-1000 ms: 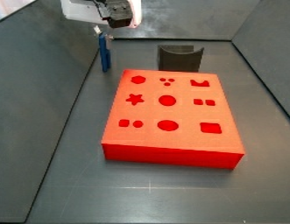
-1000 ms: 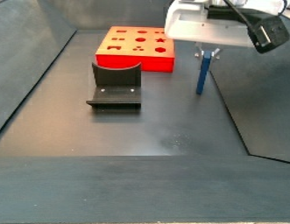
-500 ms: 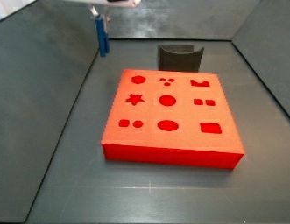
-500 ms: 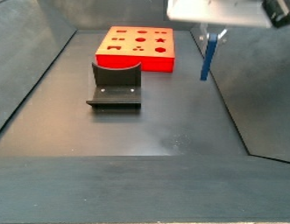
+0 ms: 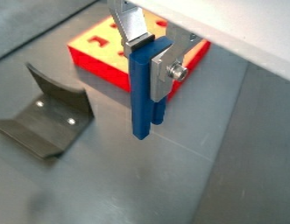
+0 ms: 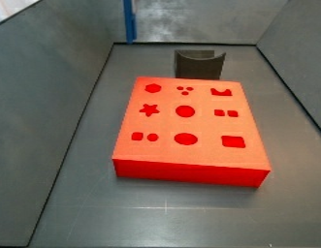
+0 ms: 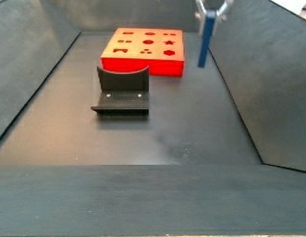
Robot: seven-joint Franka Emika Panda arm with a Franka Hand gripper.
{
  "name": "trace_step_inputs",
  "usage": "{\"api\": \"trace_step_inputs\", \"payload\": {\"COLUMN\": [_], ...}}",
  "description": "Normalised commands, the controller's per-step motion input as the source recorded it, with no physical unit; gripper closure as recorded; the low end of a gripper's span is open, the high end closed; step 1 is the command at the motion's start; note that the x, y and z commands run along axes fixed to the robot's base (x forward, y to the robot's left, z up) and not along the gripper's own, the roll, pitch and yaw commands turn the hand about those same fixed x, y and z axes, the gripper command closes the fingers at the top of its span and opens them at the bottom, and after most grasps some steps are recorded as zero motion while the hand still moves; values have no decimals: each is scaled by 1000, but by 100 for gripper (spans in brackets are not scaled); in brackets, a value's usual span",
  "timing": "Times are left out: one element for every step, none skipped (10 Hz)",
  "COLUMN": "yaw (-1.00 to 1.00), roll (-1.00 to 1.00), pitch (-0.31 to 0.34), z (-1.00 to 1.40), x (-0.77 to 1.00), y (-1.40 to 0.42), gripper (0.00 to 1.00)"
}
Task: Pick up the square-circle object. Move up. Rotate the square-circle object. Move to above the board. Insert the square-circle object.
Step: Rotate the square-circle object.
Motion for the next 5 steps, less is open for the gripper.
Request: {"api": "trace_step_inputs", "payload": {"yaw": [-1, -1, -1, -1, -2], "roll": [-6, -5, -5, -3, -1], "pitch": [70, 72, 72, 67, 66], "z": [960, 798, 693, 482, 326], "x": [290, 189, 135, 64, 39], "y": [45, 34, 28, 21, 18], "gripper": [100, 100, 100, 100, 100]}}
